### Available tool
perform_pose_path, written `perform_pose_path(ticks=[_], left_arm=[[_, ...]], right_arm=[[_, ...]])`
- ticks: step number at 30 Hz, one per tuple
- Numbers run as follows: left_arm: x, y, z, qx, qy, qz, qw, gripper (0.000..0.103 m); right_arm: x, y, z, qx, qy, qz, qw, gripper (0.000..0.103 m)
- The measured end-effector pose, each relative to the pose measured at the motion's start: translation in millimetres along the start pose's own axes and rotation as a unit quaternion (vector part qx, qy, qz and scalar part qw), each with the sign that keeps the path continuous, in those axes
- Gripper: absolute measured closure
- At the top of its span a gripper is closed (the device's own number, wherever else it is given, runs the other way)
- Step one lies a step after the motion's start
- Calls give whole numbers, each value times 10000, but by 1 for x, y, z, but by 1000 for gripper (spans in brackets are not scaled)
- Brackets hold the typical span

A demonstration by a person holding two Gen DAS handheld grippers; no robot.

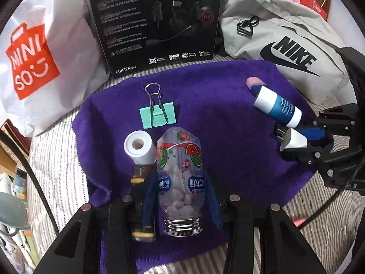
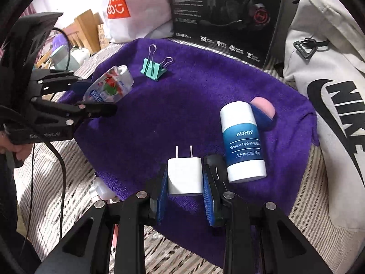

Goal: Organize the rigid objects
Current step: 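Carry the candy bottle and charger plug onto the towel with both tools, then open both tools to release the candy bottle and charger on the towel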

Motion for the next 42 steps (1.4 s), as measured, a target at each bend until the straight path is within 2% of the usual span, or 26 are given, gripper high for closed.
perform_pose_path(ticks=[11, 23, 25, 27, 28, 31, 34, 36, 40, 42], left_arm=[[2, -21, 2, 61, -60, 44, 10000, 63], [2, -18, -1, -9, -27, 12, 10000, 63], [2, -17, -3, 25, -27, -7, 10000, 61], [0, -16, -6, 64, -14, -51, 10000, 53], [-1, -15, -8, 70, -29, -62, 10000, 51], [-4, -10, -14, 61, -59, -44, 10000, 48], [-4, -2, -16, 16, 20, -81, 10000, 44], [-4, 9, -17, -60, 69, -53, 9999, 36], [-5, 37, -22, -280, 84, 70, 9995, 27], [-6, 50, -26, -371, 129, 106, 9992, 18]], right_arm=[[2, -9, -3, 110, 282, -118, 9995, 74], [3, -11, -3, 165, 393, -66, 9991, 73], [3, -11, -3, 188, 348, 61, 9992, 69], [4, -10, -3, 234, 264, 245, 9991, 57], [4, -9, -4, 270, 213, 292, 9990, 56], [1, -8, -4, 343, 92, 141, 9993, 51], [0, 3, -4, 279, -21, 21, 9996, 41], [0, 16, -5, 138, -55, -191, 9997, 26], [0, 42, -15, -126, -237, -455, 9986, 18], [-2, 55, -23, -250, -424, -641, 9967, 5]])
Point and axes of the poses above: each gripper's, at about its wrist camera, not at the fingertips, and y roughly against the way its jaws point, x to its left, z to its top, the point moved 9 cm from there along -y, roughly the way its jaws point
